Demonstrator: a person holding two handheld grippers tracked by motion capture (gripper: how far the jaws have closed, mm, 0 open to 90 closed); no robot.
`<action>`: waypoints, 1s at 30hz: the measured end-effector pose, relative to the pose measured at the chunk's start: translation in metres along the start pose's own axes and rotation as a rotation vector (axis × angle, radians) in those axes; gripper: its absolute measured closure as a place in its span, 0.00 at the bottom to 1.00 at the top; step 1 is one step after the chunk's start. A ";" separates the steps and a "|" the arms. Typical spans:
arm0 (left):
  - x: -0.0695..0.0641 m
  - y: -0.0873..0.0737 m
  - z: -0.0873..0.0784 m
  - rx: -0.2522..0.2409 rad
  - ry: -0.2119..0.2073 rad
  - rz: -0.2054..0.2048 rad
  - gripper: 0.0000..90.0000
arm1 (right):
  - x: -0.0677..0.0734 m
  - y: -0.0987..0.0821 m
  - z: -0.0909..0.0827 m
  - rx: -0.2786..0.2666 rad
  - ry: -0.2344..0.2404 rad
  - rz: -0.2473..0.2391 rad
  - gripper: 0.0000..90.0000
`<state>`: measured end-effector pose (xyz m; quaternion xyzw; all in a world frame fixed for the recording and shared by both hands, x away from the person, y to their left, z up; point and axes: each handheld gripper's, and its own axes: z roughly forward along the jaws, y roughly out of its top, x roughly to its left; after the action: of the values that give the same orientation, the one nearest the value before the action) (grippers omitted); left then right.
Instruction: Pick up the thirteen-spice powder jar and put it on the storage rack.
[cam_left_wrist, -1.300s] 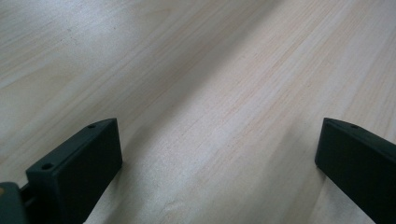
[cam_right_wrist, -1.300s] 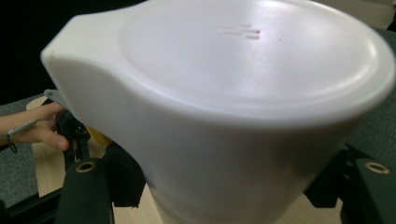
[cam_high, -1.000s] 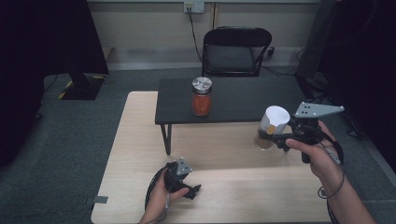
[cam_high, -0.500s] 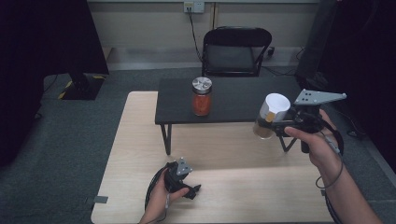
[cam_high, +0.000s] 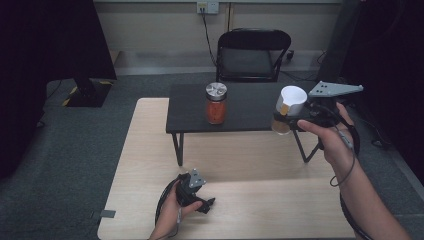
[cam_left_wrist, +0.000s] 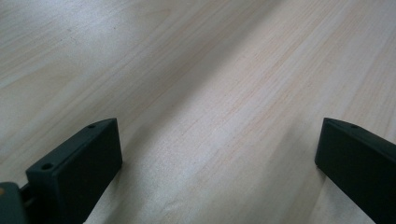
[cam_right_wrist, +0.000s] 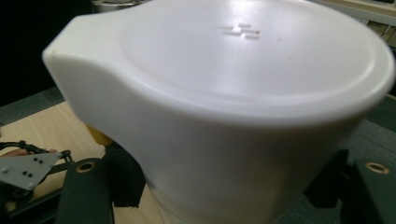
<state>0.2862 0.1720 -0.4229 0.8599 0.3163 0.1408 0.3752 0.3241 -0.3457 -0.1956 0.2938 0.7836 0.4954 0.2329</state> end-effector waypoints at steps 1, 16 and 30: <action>0.000 0.000 0.000 0.000 0.000 0.000 0.00 | 0.000 0.002 0.002 0.002 -0.006 0.000 0.34; 0.000 0.000 0.000 0.000 0.001 0.001 0.00 | -0.005 0.010 0.032 0.031 -0.035 0.030 0.34; 0.000 0.000 0.000 0.000 0.001 0.001 0.00 | -0.018 0.003 0.041 0.000 -0.044 0.074 0.34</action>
<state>0.2863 0.1720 -0.4229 0.8601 0.3159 0.1413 0.3749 0.3645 -0.3315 -0.2079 0.3337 0.7669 0.4969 0.2316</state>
